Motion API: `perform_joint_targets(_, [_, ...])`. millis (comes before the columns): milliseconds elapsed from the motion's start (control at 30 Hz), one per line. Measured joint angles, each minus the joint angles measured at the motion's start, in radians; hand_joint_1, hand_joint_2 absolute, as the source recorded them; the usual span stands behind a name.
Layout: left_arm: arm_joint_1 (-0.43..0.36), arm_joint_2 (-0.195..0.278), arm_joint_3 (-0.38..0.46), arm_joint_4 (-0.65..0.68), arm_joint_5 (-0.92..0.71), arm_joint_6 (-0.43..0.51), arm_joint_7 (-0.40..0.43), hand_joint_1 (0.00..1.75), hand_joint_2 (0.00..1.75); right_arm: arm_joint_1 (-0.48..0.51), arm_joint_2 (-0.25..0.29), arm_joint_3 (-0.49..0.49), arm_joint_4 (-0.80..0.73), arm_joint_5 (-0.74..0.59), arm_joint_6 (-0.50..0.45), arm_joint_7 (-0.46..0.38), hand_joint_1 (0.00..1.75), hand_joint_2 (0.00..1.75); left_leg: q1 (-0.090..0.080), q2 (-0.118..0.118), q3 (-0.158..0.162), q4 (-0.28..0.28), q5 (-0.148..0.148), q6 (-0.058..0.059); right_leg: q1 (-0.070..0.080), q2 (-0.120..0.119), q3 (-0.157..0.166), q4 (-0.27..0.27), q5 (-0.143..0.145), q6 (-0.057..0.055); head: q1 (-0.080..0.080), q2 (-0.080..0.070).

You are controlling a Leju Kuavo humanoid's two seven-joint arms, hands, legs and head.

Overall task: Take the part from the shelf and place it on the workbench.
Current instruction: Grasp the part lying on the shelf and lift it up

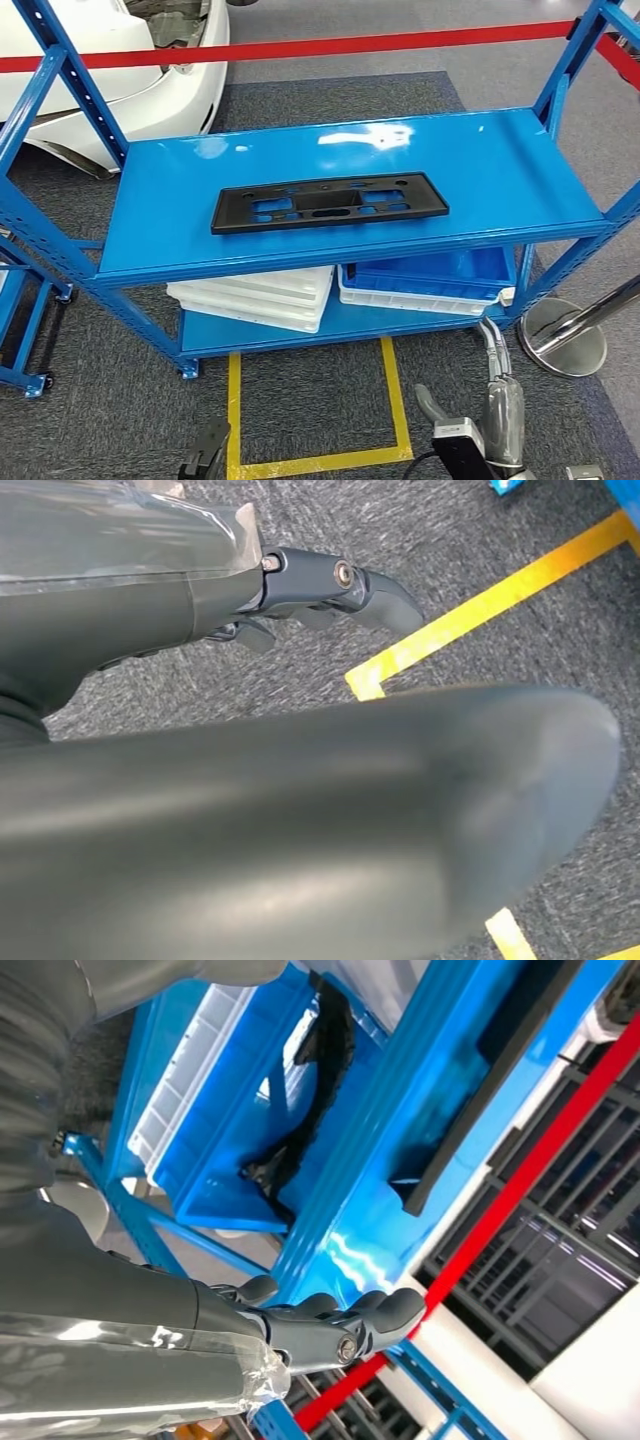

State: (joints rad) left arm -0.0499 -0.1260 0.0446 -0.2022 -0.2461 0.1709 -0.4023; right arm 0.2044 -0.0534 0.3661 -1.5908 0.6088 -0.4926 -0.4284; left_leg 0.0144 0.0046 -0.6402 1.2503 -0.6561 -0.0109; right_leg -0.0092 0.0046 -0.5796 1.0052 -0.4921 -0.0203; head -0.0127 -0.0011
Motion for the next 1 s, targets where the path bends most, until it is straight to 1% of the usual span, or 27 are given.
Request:
perform_joint_targets(33, [0.002,0.000,0.000,0.000,-0.001,0.000,0.001,0.00,0.00,-0.001,0.000,-0.002,0.002,-0.005,0.004,0.000,0.00,1.75,0.002,0.000,-0.029,0.039,-0.001,-0.002,0.000,0.001,0.004,0.000,-0.004,0.000,0.000,0.000])
perform_joint_targets(67, [0.003,0.000,0.000,0.000,-0.001,0.000,0.001,0.00,0.00,-0.001,0.000,-0.004,0.003,-0.007,0.007,0.000,0.00,1.75,0.003,0.000,-0.040,0.040,0.019,-0.003,-0.001,0.002,0.010,0.000,-0.008,0.001,0.000,0.000])
perform_joint_targets(100, [0.003,0.000,0.000,0.000,-0.001,0.000,0.001,0.00,0.00,-0.001,0.000,-0.006,0.005,-0.009,0.009,0.000,0.00,1.75,0.005,0.000,-0.032,0.001,0.059,-0.004,-0.002,0.004,0.019,0.001,-0.014,0.004,-0.001,0.000])
perform_joint_targets(133, [0.003,0.000,0.000,0.000,-0.001,0.000,0.001,0.00,0.00,-0.001,0.000,-0.007,0.006,-0.010,0.011,0.000,0.00,1.75,0.007,0.000,-0.010,-0.065,0.105,-0.005,-0.003,0.006,0.028,0.001,-0.021,0.009,-0.001,0.000])
perform_joint_targets(167, [0.003,0.000,0.000,0.000,-0.001,0.000,0.001,0.00,0.00,-0.003,0.000,-0.008,0.007,-0.011,0.012,0.001,0.00,1.75,0.008,0.000,0.014,-0.125,0.140,-0.006,-0.002,0.007,0.035,0.003,-0.028,0.015,-0.001,0.000])
perform_joint_targets(200, [0.002,0.000,0.000,0.001,-0.001,-0.001,0.001,0.00,0.00,-0.004,0.000,-0.009,0.008,-0.012,0.014,0.001,0.00,1.75,0.007,-0.001,0.033,-0.173,0.159,-0.002,-0.002,0.009,0.039,0.005,-0.034,0.021,-0.001,0.000])
perform_joint_targets(233, [0.001,-0.001,0.000,0.001,-0.002,-0.001,0.002,0.00,0.00,-0.007,0.000,-0.012,0.009,-0.013,0.017,0.003,0.00,1.75,0.006,-0.002,0.042,-0.198,0.163,0.002,-0.001,0.010,0.039,0.007,-0.038,0.027,0.000,0.000])
perform_joint_targets(267, [0.001,-0.001,0.000,0.002,-0.002,-0.002,0.002,0.00,0.00,-0.009,0.000,-0.015,0.010,-0.014,0.021,0.005,0.00,1.75,0.003,-0.003,0.044,-0.203,0.156,0.008,0.000,0.011,0.038,0.006,-0.039,0.032,-0.001,0.000])
perform_joint_targets(333, [0.001,-0.001,0.000,0.002,-0.007,-0.003,0.004,0.00,0.00,-0.016,-0.001,-0.025,0.015,-0.015,0.035,0.010,0.00,1.75,0.002,-0.004,0.046,-0.209,0.152,0.022,-0.003,0.010,0.039,0.005,-0.042,0.043,0.000,0.000])
perform_joint_targets(367, [0.000,-0.001,-0.001,0.002,-0.010,-0.003,0.004,0.00,0.00,-0.022,-0.001,-0.031,0.018,-0.016,0.045,0.011,0.00,1.75,0.003,-0.004,0.049,-0.211,0.151,0.029,-0.004,0.008,0.036,0.016,-0.051,0.048,0.000,0.000])
perform_joint_targets(400, [-0.002,-0.001,-0.001,0.002,-0.014,-0.003,0.004,0.00,0.00,-0.028,-0.001,-0.038,0.021,-0.017,0.057,0.012,0.00,1.75,0.005,-0.004,0.053,-0.213,0.149,0.034,-0.004,0.006,0.023,0.046,-0.068,0.052,0.002,0.000])
perform_joint_targets(433, [-0.004,-0.001,-0.001,0.002,-0.017,-0.003,0.004,0.00,0.00,-0.034,-0.002,-0.045,0.024,-0.019,0.069,0.012,0.00,1.75,0.006,-0.003,0.057,-0.214,0.147,0.039,-0.005,0.004,-0.003,0.098,-0.092,0.057,0.003,0.000])
perform_joint_targets(500, [-0.007,-0.001,-0.002,0.002,-0.020,-0.004,0.006,0.00,0.00,-0.042,-0.002,-0.056,0.032,-0.024,0.090,0.011,0.00,1.75,0.004,-0.003,0.063,-0.214,0.141,0.046,-0.005,0.002,-0.081,0.239,-0.142,0.061,0.005,0.000])
perform_joint_targets(533, [-0.007,-0.001,-0.002,0.002,-0.021,-0.005,0.008,0.00,0.00,-0.045,-0.002,-0.060,0.037,-0.026,0.098,0.011,0.00,1.75,0.002,-0.004,0.067,-0.214,0.137,0.049,-0.005,0.001,-0.113,0.287,-0.147,0.060,0.004,0.000])
perform_joint_targets(567, [-0.007,-0.001,-0.002,0.002,-0.023,-0.006,0.010,0.00,0.00,-0.047,-0.003,-0.064,0.042,-0.028,0.105,0.011,0.00,1.75,0.000,-0.004,0.072,-0.214,0.133,0.050,-0.005,0.001,-0.129,0.300,-0.133,0.058,0.004,0.000])
perform_joint_targets(600, [-0.007,-0.001,-0.003,0.002,-0.025,-0.008,0.012,0.00,0.00,-0.050,-0.003,-0.068,0.046,-0.029,0.109,0.011,0.00,1.75,-0.002,-0.006,0.080,-0.214,0.128,0.050,-0.004,0.001,-0.125,0.270,-0.098,0.054,0.004,0.000])
perform_joint_targets(633, [-0.007,-0.001,-0.003,0.002,-0.027,-0.009,0.014,0.00,0.00,-0.053,-0.003,-0.071,0.049,-0.030,0.112,0.011,0.00,1.75,-0.004,-0.007,0.089,-0.214,0.122,0.049,-0.001,0.001,-0.103,0.207,-0.051,0.046,0.005,0.000])
perform_joint_targets(667, [-0.007,-0.002,-0.004,0.002,-0.029,-0.010,0.014,0.00,0.00,-0.057,-0.003,-0.074,0.052,-0.030,0.113,0.011,0.00,1.75,-0.005,-0.008,0.096,-0.215,0.117,0.047,0.002,0.000,-0.078,0.141,-0.014,0.037,0.004,0.000])
perform_joint_targets(700, [-0.008,-0.003,-0.004,0.002,-0.030,-0.010,0.014,0.00,0.00,-0.061,-0.004,-0.076,0.054,-0.030,0.114,0.011,0.00,1.75,-0.005,-0.009,0.101,-0.216,0.112,0.044,0.007,0.000,-0.056,0.086,0.012,0.028,0.003,0.000])
perform_joint_targets(733, [-0.009,-0.003,-0.005,0.002,-0.031,-0.010,0.015,0.00,0.00,-0.063,-0.004,-0.078,0.056,-0.030,0.115,0.011,0.00,1.75,-0.005,-0.009,0.103,-0.218,0.109,0.040,0.012,-0.001,-0.043,0.053,0.021,0.021,0.002,0.000])
perform_joint_targets(767, [-0.009,-0.004,-0.006,0.002,-0.032,-0.011,0.015,0.00,0.00,-0.065,-0.005,-0.079,0.058,-0.030,0.116,0.011,0.00,1.75,-0.004,-0.008,0.102,-0.219,0.107,0.035,0.015,-0.002,-0.039,0.041,0.015,0.016,0.001,0.000])
perform_joint_targets(800, [-0.010,-0.005,-0.007,0.002,-0.032,-0.011,0.016,0.00,0.00,-0.066,-0.005,-0.080,0.059,-0.030,0.117,0.010,0.00,1.75,-0.004,-0.008,0.103,-0.222,0.105,0.029,0.018,-0.001,-0.036,0.033,0.013,0.013,0.001,0.000])
perform_joint_targets(867, [-0.012,-0.006,-0.008,0.002,-0.032,-0.012,0.015,0.00,0.00,-0.067,-0.006,-0.082,0.059,-0.030,0.117,0.010,0.00,1.75,-0.005,-0.007,0.107,-0.221,0.096,0.020,0.011,-0.002,-0.024,0.014,0.010,0.007,0.000,0.000])
perform_joint_targets(900, [-0.013,-0.007,-0.008,0.002,-0.031,-0.011,0.015,0.00,0.00,-0.068,-0.005,-0.083,0.060,-0.030,0.117,0.010,0.00,1.75,-0.005,-0.007,0.100,-0.200,0.082,0.016,0.008,-0.002,-0.015,0.004,0.010,0.005,-0.001,0.000])
perform_joint_targets(933, [-0.015,-0.007,-0.008,0.002,-0.031,-0.011,0.015,0.00,0.00,-0.069,-0.005,-0.083,0.061,-0.030,0.117,0.009,0.00,1.75,-0.005,-0.007,0.079,-0.158,0.061,0.012,0.004,-0.003,-0.006,-0.004,0.010,0.002,-0.002,0.000])
perform_joint_targets(967, [-0.015,-0.006,-0.008,0.002,-0.031,-0.010,0.015,0.00,0.00,-0.071,-0.005,-0.083,0.062,-0.030,0.117,0.009,0.00,1.75,-0.005,-0.008,0.045,-0.094,0.035,0.008,0.004,-0.003,0.000,-0.007,0.007,-0.001,-0.003,0.000])
perform_joint_targets(1000, [-0.014,-0.006,-0.008,0.002,-0.031,-0.010,0.015,0.00,0.00,-0.072,-0.005,-0.083,0.064,-0.030,0.117,0.009,0.00,1.75,-0.003,-0.008,0.004,-0.025,0.012,0.004,0.004,-0.003,0.004,-0.008,0.004,-0.002,-0.005,0.000])
